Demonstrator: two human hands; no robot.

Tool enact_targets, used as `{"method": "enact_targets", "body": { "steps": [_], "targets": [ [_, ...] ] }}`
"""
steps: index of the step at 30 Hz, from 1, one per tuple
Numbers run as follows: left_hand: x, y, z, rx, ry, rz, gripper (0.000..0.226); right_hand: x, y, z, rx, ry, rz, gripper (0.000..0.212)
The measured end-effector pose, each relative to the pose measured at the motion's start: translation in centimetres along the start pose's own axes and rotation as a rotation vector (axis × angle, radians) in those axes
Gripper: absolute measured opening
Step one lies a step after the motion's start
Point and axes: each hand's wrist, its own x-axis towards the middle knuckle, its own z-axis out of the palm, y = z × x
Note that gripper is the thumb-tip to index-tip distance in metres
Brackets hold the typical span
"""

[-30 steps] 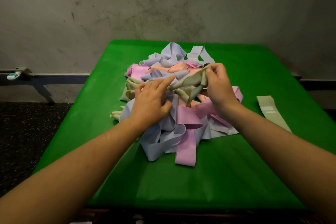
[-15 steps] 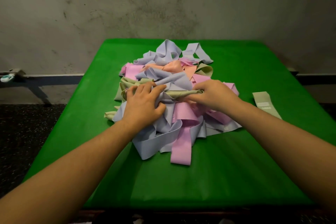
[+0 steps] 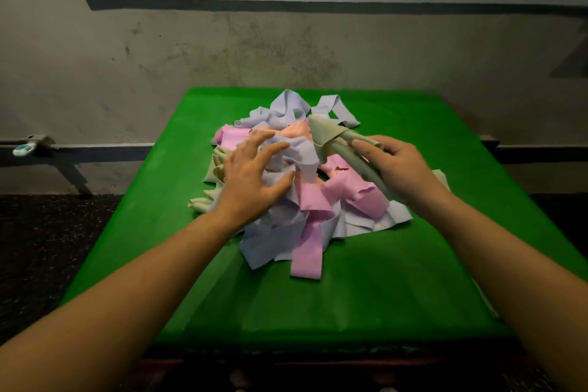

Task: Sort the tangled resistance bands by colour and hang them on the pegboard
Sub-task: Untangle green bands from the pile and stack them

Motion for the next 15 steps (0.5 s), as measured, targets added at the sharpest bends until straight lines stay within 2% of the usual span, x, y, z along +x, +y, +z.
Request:
{"method": "enact_targets", "body": {
  "steps": [2,5,9,12,15],
  "targets": [
    [-0.4,2.4,-0.9,-0.266,-0.012,-0.018,0.053,-1.4,-1.0,0.1,0.093,-0.026,0.058,0.012],
    [-1.8,6.9,-2.2,-0.754,-0.130,-0.236,0.059,-3.9,-1.9,0.6,0.124,-0.097,0.079,0.012],
    [-4.7,11.1,-3.0,-1.115,-0.047,-0.449,0.028,-8.0,-1.4,1.6,0.074,-0.219,0.109,0.029],
    [-7.2,12.6,-2.8,-1.215,-0.047,-0.514,0.025,-11.0,-0.7,1.6,0.051,-0.181,0.134,0.022],
    [-9.5,13.2,-2.4,-1.095,-0.064,-0.503,0.018,-13.6,-0.2,1.3,-0.033,-0.105,0.068,0.012]
  ]
}}
